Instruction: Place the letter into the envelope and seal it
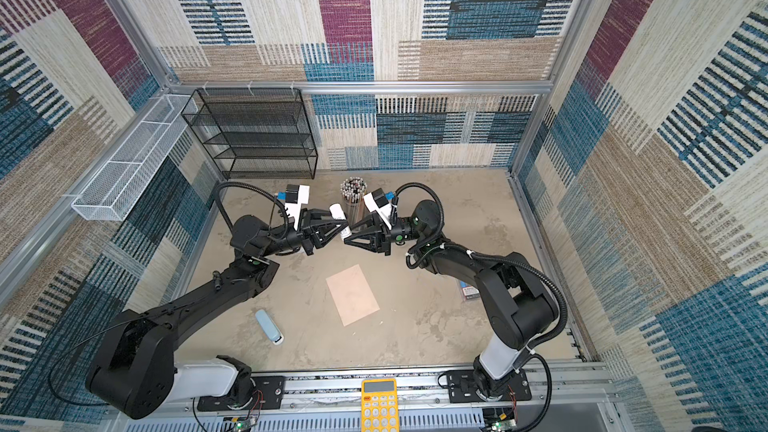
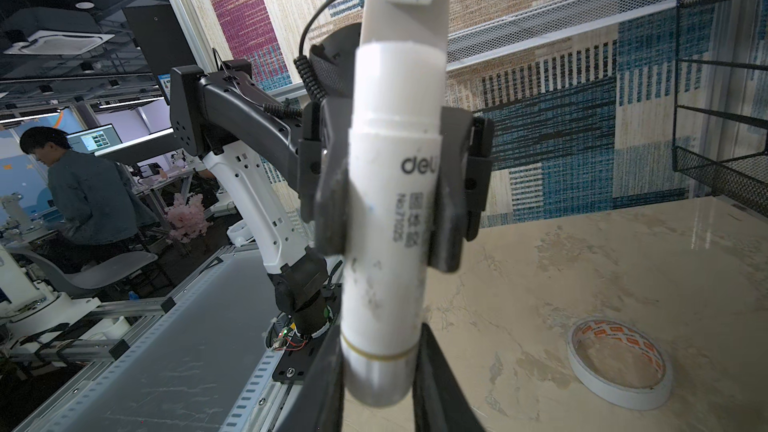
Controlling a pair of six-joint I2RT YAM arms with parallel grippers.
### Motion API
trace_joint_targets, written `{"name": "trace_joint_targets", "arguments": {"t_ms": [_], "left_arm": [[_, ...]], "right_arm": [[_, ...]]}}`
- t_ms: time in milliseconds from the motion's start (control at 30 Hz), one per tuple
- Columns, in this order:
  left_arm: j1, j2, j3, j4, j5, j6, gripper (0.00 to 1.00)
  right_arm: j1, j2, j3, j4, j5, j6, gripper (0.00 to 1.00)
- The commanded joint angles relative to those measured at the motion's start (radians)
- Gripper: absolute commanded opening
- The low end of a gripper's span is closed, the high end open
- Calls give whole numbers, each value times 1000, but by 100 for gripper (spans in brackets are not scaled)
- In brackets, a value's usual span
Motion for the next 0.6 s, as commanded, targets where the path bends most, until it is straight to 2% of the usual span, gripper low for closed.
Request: {"name": "trace_joint_targets", "arguments": {"t_ms": [0, 200, 333, 567], "left_arm": [[-4, -16, 7, -84, -32, 66, 0], [-12, -56, 2, -197, -105, 147, 0], [-14, -85, -1, -273, -161, 195, 0], [-36, -141, -15, -364, -261, 272, 0]], "right_arm": [[11, -27, 11, -6, 23, 7, 22], [29, -107, 3, -157, 124, -97, 18], [34, -164, -32, -165, 198, -107, 16], [83, -269, -46, -320, 384, -221, 14]]}}
